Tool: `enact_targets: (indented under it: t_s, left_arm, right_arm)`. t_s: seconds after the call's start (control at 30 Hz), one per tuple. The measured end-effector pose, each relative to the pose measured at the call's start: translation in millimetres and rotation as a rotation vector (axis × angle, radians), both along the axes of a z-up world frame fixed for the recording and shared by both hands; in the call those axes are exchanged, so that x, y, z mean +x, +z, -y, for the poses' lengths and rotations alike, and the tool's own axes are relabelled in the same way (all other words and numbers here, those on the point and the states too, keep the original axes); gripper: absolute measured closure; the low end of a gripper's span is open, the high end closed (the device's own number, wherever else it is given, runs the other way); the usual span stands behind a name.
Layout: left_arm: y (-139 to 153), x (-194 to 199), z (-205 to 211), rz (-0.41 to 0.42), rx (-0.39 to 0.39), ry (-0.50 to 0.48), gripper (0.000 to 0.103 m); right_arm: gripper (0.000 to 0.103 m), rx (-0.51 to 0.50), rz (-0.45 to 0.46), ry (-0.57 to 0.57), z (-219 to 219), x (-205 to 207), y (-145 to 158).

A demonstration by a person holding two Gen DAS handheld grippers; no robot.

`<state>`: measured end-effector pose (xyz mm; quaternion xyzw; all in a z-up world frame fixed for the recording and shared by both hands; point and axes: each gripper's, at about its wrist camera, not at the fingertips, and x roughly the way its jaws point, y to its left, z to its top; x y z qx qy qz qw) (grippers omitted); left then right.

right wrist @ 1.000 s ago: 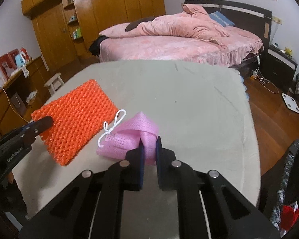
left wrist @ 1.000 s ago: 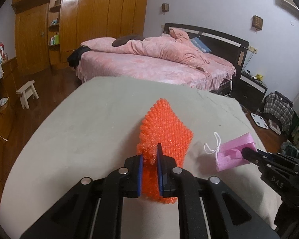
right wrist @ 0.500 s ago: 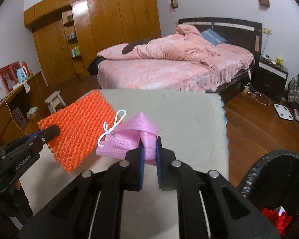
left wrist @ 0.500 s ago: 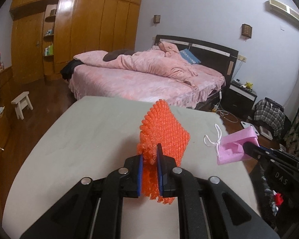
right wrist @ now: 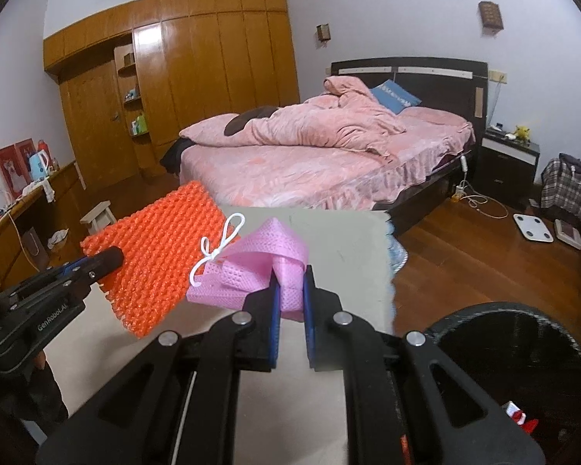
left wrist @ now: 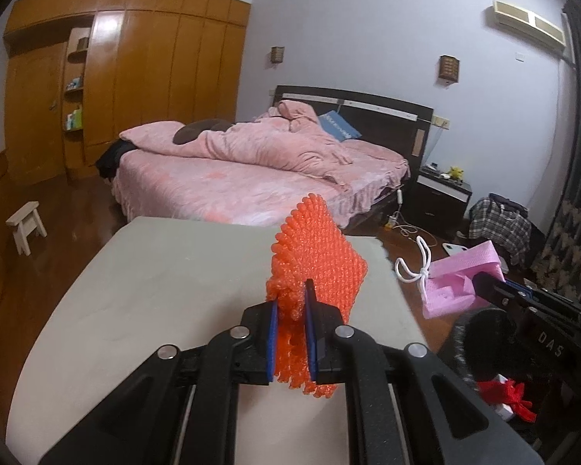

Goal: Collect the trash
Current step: 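Carry the orange pad and pink mask over the black bin with both tools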

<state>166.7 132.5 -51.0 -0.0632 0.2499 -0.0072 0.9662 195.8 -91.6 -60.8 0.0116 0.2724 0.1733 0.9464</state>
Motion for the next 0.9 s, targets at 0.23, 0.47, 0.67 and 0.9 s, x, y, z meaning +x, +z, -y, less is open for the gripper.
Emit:
enact_targets:
  t_s: [0.23, 0.47, 0.67, 0.9]
  left_arm:
    - [11, -4, 34, 0.018, -0.002, -0.061, 0.091]
    - [23, -10, 70, 0.042, 0.002, -0.122, 0.091]
    - [31, -17, 102, 0.059, 0.003, -0.179, 0.091]
    - [33, -21, 131, 0.061, -0.002, -0.236, 0.091]
  right_arm:
    - [0.093, -0.002, 0.026, -0.048, 33, -19, 11]
    - [0.093, -0.003, 0.047, -0.100, 67, -35, 19]
    - [0.093, -0.002, 0.064, -0.152, 96, -50, 23]
    - [0.093, -0.008, 0.074, -0.214, 127, -62, 23]
